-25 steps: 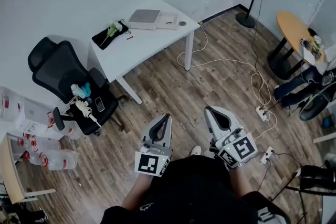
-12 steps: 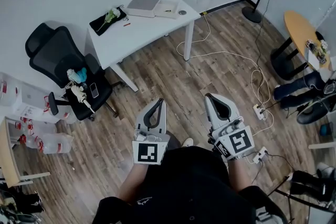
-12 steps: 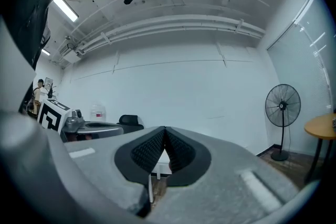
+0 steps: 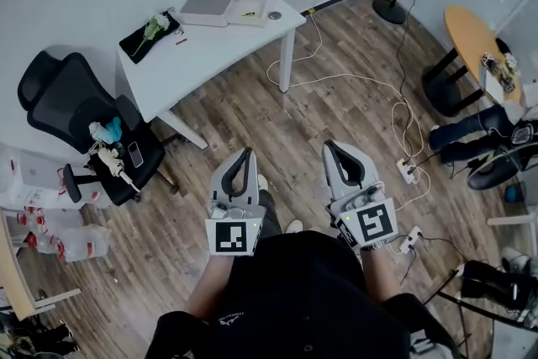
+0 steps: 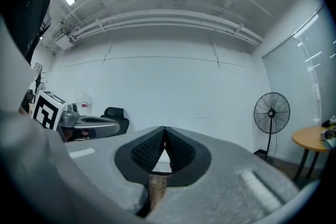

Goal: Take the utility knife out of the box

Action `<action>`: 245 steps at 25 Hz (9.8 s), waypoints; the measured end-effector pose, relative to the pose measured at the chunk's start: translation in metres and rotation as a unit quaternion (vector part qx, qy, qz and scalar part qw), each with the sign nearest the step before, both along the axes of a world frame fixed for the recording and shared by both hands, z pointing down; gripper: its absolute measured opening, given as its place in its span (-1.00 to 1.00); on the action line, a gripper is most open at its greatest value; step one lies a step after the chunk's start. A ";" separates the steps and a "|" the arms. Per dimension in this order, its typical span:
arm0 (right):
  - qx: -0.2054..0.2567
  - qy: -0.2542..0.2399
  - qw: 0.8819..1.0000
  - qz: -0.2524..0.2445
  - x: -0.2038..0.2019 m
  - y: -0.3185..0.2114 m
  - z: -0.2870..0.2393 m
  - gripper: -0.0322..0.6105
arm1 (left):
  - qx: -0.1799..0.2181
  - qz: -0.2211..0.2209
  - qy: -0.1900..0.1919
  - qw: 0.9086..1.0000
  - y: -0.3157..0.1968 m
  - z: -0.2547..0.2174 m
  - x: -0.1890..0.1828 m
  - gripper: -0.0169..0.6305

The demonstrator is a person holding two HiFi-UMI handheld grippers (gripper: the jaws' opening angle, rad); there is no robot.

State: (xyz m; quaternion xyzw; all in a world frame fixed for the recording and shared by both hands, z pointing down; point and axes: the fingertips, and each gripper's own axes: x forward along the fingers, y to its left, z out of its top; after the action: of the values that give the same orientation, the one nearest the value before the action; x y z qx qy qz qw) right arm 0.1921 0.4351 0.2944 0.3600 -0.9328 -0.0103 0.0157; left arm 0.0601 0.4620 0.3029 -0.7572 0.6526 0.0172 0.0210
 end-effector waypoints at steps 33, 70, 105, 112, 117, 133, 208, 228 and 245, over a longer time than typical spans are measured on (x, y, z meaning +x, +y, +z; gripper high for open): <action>-0.057 -0.033 0.992 0.106 -0.108 -0.234 0.019 -0.89 | -0.017 0.080 0.032 0.996 -0.246 0.019 -0.140 -0.93; -0.078 -0.047 0.991 -0.102 -0.096 -0.554 0.034 -0.88 | -0.039 -0.092 0.010 0.995 -0.509 0.023 -0.092 -0.93; -0.100 -0.005 0.994 -0.035 -0.208 -0.667 0.054 -0.89 | -0.191 0.104 -0.112 0.970 -0.676 0.152 -0.209 -0.93; -0.123 -0.007 0.992 -0.017 -0.233 -0.674 0.066 -0.89 | -0.265 0.179 -0.169 0.932 -0.694 0.200 -0.217 -0.92; -0.134 0.005 0.991 -0.016 -0.246 -0.676 0.076 -0.89 | -0.295 0.214 -0.205 0.908 -0.706 0.233 -0.218 -0.92; -0.156 0.037 0.987 0.023 -0.253 -0.676 0.096 -0.88 | -0.397 0.286 -0.276 0.827 -0.739 0.333 -0.215 -0.92; -0.196 0.027 0.980 -0.014 -0.230 -0.681 0.115 -0.89 | -0.380 0.133 -0.173 0.899 -0.780 0.292 -0.231 -0.82; -0.169 0.044 0.969 -0.176 -0.205 -0.677 0.106 -0.88 | -0.205 -0.071 0.046 0.975 -0.729 0.150 -0.217 -0.82; -0.146 0.039 0.948 -0.280 -0.167 -0.674 0.104 -0.88 | -0.096 -0.160 0.097 0.978 -0.644 0.072 -0.141 -0.82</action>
State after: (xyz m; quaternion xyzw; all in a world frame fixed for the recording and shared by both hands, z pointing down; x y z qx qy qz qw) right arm 0.0248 -0.2387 0.3986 0.0773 -0.9860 0.1082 0.1005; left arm -0.0811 -0.1819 0.3744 -0.6364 0.7628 0.0242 -0.1122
